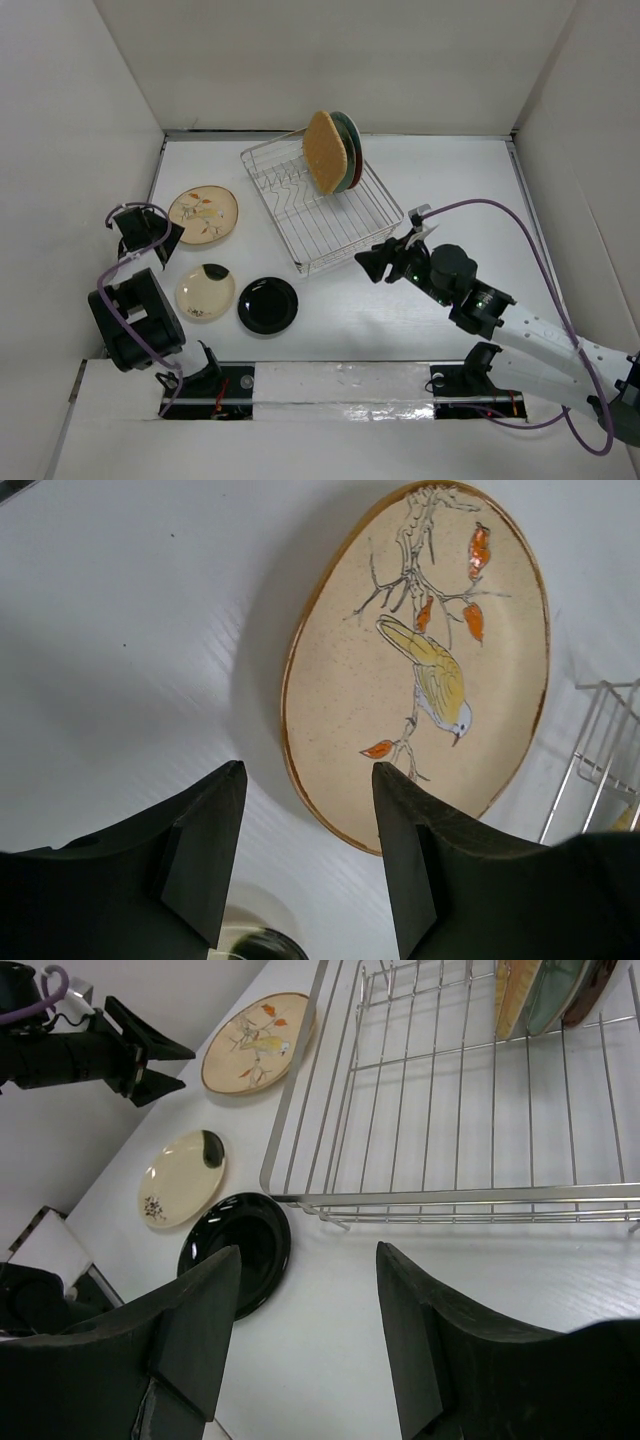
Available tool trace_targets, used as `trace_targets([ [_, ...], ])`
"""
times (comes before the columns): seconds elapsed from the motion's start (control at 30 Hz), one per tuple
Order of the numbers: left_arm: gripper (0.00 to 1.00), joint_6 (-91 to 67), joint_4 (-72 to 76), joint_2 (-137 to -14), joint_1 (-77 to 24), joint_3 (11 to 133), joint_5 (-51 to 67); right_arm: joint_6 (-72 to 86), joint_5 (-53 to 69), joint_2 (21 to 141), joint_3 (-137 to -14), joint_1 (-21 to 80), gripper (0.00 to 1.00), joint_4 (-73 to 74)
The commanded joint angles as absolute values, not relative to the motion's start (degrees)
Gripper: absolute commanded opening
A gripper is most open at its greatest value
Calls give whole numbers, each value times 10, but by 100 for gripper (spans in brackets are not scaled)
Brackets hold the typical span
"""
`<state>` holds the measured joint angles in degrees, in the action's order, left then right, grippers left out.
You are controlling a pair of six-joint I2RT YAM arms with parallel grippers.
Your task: Load the plates into the dish rack
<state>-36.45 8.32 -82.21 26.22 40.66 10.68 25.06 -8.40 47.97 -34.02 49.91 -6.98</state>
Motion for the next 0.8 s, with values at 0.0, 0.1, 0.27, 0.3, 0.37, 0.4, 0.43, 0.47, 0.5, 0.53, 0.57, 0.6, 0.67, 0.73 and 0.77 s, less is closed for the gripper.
trace_targets([
  [0.0,51,-347,94,-852,267,443,95,242,-95,477,-342,501,61,-75],
  [0.1,49,-360,109,-883,278,448,120,245,-107,484,-345,501,60,-70],
  [0.27,49,-366,127,-935,278,470,146,244,-108,490,-345,501,60,-74],
  [0.3,49,-373,131,-953,278,473,152,244,-107,495,-345,501,60,-76],
  [0.37,47,-381,155,-967,278,475,171,244,-108,500,-346,496,60,-76],
  [0.4,46,-387,163,-980,278,475,177,244,-108,504,-346,496,60,-76],
  [0.43,43,-399,173,-987,278,476,184,244,-109,508,-347,496,59,-76],
  [0.47,41,-405,177,-992,278,476,192,245,-113,507,-348,496,59,-77],
  [0.5,40,-410,182,-1000,278,476,193,246,-114,505,-345,496,59,-81],
  [0.53,37,-418,199,-1011,278,475,198,246,-117,489,-338,496,58,-89],
  [0.57,37,-418,200,-1011,278,475,198,246,-117,489,-338,496,58,-89],
  [0.6,36,-417,200,-1015,278,481,201,246,-120,486,-336,496,58,-89],
  [0.67,31,-419,202,-1020,278,483,202,244,-123,483,-334,490,58,-87],
  [0.73,20,-424,209,-1020,278,480,203,243,-124,485,-335,484,58,-83],
  [0.77,6,-425,218,-1019,278,477,204,243,-123,486,-337,479,58,-81],
])
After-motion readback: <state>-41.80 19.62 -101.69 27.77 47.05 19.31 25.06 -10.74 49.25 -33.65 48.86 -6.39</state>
